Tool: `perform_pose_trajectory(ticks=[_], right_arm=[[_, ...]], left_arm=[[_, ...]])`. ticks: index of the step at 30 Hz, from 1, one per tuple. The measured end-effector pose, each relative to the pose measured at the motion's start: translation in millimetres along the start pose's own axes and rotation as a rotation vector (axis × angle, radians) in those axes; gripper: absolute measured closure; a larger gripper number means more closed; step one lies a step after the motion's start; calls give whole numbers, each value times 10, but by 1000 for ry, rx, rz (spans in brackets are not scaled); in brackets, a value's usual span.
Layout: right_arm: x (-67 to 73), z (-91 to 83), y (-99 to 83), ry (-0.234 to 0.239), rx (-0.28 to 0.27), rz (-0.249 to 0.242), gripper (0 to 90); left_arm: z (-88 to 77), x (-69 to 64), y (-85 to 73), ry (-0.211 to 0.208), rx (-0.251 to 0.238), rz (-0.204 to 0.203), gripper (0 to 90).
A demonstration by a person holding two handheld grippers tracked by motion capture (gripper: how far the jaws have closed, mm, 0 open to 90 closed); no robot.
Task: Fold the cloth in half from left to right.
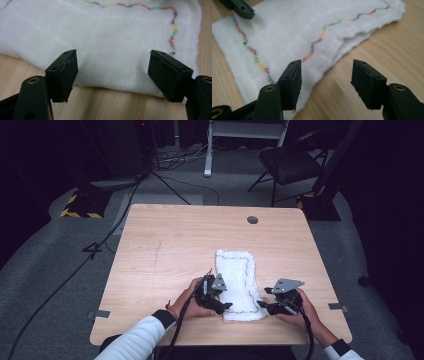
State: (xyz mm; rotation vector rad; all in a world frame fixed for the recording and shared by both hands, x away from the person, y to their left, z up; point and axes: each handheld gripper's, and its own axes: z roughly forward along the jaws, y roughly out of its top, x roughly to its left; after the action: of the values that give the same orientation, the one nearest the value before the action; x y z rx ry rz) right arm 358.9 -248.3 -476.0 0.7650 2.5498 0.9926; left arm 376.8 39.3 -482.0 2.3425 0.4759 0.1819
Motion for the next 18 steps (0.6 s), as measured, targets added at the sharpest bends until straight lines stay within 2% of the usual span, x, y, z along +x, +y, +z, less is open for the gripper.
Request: perform_pose_trajectory(ticks=[1,4,7,9,10,13,15,18], right_arm=[[-41,-18,23,-7,-10,5,424],[-184,-49,102,-25,-51,31,431],[-318,-31,202,-54,-62,37,425],[-400,-2,269,-54,-73,47,423],[-436,20,303,-56,-75,48,422],[-532,123,400,-68,-62,45,421],[-598,201,460,-73,-59,48,422],[-706,342,562,-70,-67,53,425]], left_arm=[[-28,25,13,21,-8,-2,224],[-72,145,46,38,-20,-31,225],[-99,260,71,77,-17,-45,222],[-116,343,86,109,-22,-51,219],[-119,381,88,128,-33,-58,220],[-108,519,113,145,-30,-101,212],[-88,590,138,169,-19,-94,212],[-48,726,186,194,-26,-122,210]])
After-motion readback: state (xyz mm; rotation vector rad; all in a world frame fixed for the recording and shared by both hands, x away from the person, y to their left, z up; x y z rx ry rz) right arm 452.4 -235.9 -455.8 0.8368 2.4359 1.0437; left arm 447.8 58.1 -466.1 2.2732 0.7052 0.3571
